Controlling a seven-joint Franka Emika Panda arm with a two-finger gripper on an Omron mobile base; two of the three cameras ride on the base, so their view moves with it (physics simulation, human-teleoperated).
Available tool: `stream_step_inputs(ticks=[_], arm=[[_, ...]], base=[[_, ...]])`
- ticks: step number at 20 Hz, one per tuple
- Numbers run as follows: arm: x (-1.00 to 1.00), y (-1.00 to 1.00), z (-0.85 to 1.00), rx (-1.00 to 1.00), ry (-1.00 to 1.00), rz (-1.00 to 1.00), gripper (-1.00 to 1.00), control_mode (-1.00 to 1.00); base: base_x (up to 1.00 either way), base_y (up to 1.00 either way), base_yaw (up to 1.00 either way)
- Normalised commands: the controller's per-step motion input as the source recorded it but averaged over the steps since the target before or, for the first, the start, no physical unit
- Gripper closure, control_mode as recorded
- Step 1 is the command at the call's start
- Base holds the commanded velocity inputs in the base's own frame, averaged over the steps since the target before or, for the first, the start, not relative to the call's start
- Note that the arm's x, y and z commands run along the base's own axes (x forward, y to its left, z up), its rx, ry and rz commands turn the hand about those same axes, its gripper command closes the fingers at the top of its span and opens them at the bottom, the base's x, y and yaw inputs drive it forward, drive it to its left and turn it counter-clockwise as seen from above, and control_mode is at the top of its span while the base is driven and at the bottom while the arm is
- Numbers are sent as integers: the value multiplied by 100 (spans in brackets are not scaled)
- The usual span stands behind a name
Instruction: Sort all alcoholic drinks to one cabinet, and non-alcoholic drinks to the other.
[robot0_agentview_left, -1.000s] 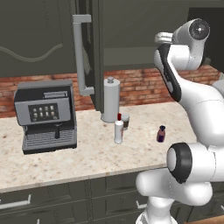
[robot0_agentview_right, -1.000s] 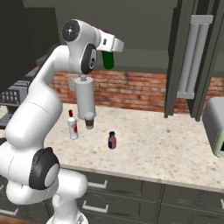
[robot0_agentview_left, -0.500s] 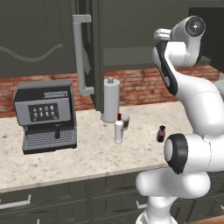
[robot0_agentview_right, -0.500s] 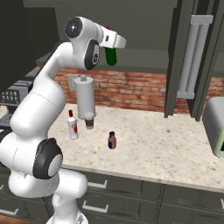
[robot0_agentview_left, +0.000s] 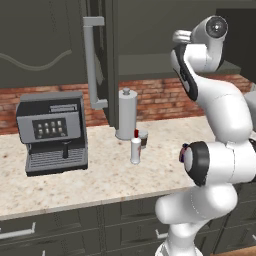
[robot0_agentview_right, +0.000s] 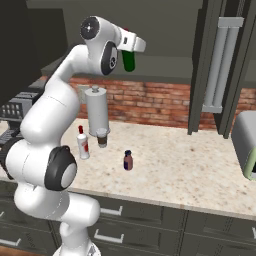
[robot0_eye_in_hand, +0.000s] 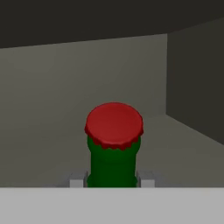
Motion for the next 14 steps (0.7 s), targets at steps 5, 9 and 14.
stream_step_inputs(ticks=[5, 9, 14], arm=[[28, 0, 0, 0, -2, 1, 100, -100], [26, 0, -1, 0, -3, 2, 100, -100], [21, 0, -8, 0, -4, 2, 100, -100]], base=[[0, 0, 0], [0, 0, 0], [0, 0, 0]])
